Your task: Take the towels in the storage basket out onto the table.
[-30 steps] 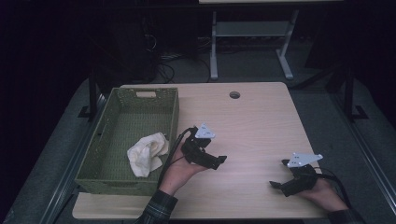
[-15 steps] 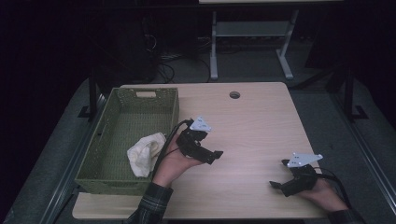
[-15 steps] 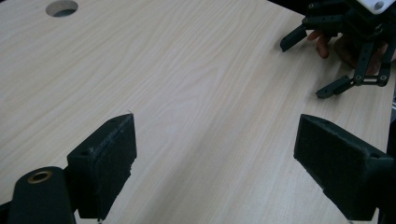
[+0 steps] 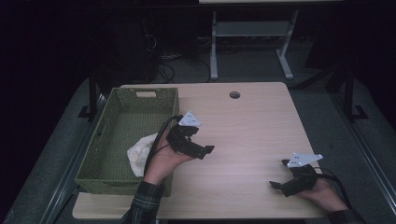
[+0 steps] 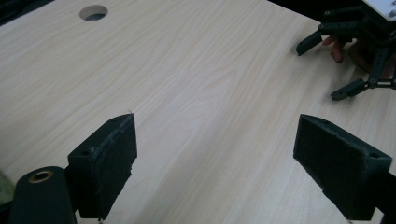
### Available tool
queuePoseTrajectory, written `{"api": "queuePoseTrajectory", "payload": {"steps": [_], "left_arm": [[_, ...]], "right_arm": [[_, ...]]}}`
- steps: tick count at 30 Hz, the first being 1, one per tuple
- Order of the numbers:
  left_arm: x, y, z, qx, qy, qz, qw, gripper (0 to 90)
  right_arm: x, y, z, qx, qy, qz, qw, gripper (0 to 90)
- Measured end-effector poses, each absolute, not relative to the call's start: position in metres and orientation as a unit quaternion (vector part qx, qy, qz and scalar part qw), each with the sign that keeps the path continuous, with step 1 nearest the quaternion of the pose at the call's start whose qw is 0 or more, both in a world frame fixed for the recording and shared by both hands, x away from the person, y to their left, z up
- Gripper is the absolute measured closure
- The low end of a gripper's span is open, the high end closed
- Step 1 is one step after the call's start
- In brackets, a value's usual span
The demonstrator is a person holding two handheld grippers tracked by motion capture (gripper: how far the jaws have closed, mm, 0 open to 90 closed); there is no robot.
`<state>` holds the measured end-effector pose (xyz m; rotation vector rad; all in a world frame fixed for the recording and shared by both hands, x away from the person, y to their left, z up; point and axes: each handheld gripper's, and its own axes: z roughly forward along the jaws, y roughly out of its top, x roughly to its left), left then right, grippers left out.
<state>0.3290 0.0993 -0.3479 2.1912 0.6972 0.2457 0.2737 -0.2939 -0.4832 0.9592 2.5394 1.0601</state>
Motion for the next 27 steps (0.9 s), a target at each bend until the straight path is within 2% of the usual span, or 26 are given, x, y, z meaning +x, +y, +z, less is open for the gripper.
{"api": "queuePoseTrajectory", "payload": {"steps": [27], "left_arm": [[0.333, 0.168, -0.340, 0.845, 0.331, 0.128, 0.401, 13.4]], "right_arm": [[0.274, -0.294, -0.483, 0.327, 0.866, 0.361, 0.113, 0.4]]}}
